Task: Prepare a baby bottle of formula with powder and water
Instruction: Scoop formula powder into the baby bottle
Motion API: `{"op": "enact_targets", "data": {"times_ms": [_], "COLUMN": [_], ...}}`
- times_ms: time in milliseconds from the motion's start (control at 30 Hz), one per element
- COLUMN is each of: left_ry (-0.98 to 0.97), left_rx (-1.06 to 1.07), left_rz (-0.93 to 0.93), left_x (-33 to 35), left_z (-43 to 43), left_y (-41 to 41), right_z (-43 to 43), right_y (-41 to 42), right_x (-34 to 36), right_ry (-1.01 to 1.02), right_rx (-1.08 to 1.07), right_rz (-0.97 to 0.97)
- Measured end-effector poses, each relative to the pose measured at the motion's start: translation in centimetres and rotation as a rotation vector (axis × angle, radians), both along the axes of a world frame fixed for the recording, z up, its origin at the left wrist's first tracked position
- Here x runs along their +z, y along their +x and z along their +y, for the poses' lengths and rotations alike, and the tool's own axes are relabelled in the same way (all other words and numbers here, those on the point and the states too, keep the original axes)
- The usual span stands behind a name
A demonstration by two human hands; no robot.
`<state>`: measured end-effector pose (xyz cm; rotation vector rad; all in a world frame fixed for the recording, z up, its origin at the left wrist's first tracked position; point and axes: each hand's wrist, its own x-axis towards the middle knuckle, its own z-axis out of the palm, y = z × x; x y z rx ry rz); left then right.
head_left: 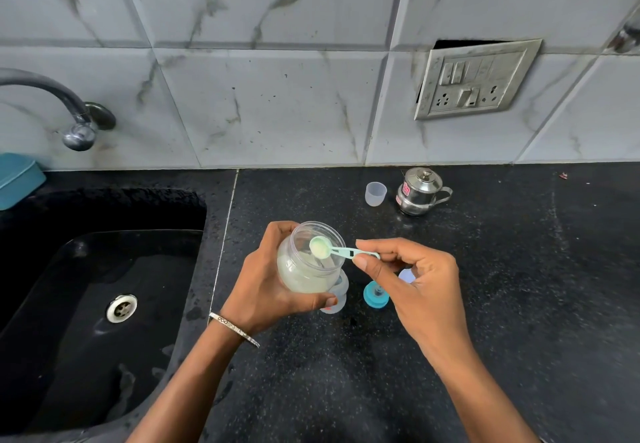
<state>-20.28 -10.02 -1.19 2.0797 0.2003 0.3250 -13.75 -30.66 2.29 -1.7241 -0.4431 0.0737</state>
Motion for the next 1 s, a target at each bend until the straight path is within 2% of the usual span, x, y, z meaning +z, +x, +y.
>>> {"op": "enact_targets", "data": {"times_ms": [233, 367, 700, 833, 933, 1000], "left_ry": [-0.024, -0.019, 0.020, 0.018, -0.003, -0.006], "left_rx": [0.012, 0.012, 0.017, 0.098, 0.163, 0.181], "left_rz": [0.012, 0.019, 0.041, 0.057, 0.071, 0.084], "left_x": [-0.3, -0.6, -1.2, -1.5, -1.8, -1.9], "left_z": [0.2, 0.4, 0.8, 1.8, 2.7, 3.1], "left_y": [-0.3, -0.4, -0.4, -0.7, -1.2, -1.4], "right_z": [-0.1, -0.5, -0.6, -1.2, -1.6, -1.6], "right_y": [0.2, 0.5, 0.8, 1.2, 1.2, 1.1], "right_x": [0.2, -0.2, -0.4, -1.3, -2.6, -3.9], "right_ry": [0.233, 0.269, 0.266, 0.254, 0.172, 0.033], "right_rx": [-0.014, -0.016, -0.038, -0.084, -0.104, -0.113], "right_rz": [0.370, 0.477, 0.449, 0.409, 0.359, 0.256]}}
